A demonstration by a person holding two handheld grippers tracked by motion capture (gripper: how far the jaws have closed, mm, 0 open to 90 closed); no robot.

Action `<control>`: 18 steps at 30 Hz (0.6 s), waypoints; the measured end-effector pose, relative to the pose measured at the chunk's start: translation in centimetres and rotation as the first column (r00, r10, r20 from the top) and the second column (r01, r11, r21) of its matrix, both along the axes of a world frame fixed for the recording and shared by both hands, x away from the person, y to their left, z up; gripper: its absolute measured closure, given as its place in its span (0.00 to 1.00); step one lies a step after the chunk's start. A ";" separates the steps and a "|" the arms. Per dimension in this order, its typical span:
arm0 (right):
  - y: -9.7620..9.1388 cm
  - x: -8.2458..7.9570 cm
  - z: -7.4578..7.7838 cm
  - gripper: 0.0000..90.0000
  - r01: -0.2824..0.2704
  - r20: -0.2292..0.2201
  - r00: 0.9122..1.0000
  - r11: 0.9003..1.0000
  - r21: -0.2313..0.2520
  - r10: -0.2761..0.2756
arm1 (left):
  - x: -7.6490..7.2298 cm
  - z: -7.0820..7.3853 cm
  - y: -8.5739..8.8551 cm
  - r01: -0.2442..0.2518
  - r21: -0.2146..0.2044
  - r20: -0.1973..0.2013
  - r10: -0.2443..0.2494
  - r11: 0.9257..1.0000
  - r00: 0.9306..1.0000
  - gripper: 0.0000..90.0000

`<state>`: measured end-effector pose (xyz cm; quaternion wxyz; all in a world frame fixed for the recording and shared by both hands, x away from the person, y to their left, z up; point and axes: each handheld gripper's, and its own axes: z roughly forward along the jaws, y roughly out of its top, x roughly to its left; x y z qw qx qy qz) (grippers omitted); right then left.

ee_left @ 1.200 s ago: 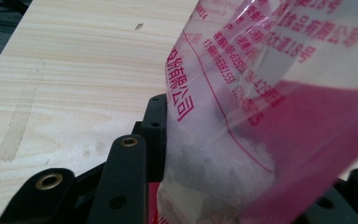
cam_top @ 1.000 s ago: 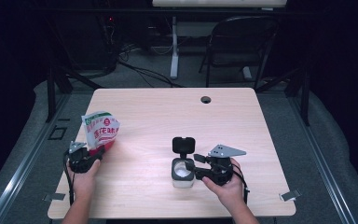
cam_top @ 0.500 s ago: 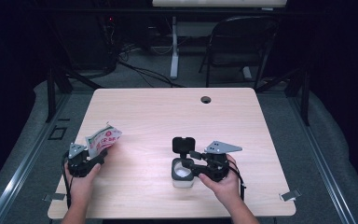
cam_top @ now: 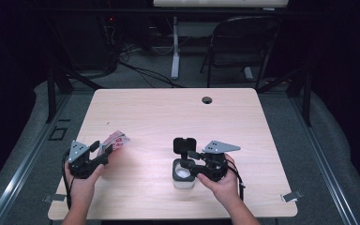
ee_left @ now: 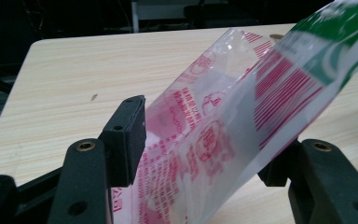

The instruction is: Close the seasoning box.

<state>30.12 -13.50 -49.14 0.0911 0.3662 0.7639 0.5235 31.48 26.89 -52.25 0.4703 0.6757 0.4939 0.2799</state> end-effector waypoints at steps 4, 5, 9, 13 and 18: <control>0.0 0.0 0.0 0.56 0.002 -0.001 1.000 1.000 -0.001 -0.002 | 0.0 0.2 0.0 0.004 -0.007 -0.010 -0.004 1.000 1.000 0.49; 0.0 0.0 0.0 0.56 0.003 0.000 1.000 1.000 0.000 -0.003 | 0.0 0.2 -0.1 0.005 -0.010 -0.006 -0.005 1.000 1.000 0.49; -0.1 -0.1 0.0 0.56 0.002 -0.001 1.000 1.000 -0.011 -0.002 | -0.1 0.6 -0.4 0.008 -0.020 0.000 -0.008 1.000 1.000 0.49; -0.2 -0.1 0.0 0.56 0.007 -0.001 1.000 1.000 -0.008 -0.007 | 0.0 0.6 -1.2 0.027 -0.016 0.002 -0.027 1.000 1.000 0.49; -0.3 -0.3 -0.1 0.56 0.008 0.001 1.000 1.000 -0.015 -0.008 | 0.2 0.3 -1.8 0.047 -0.002 -0.011 -0.047 0.999 0.999 0.49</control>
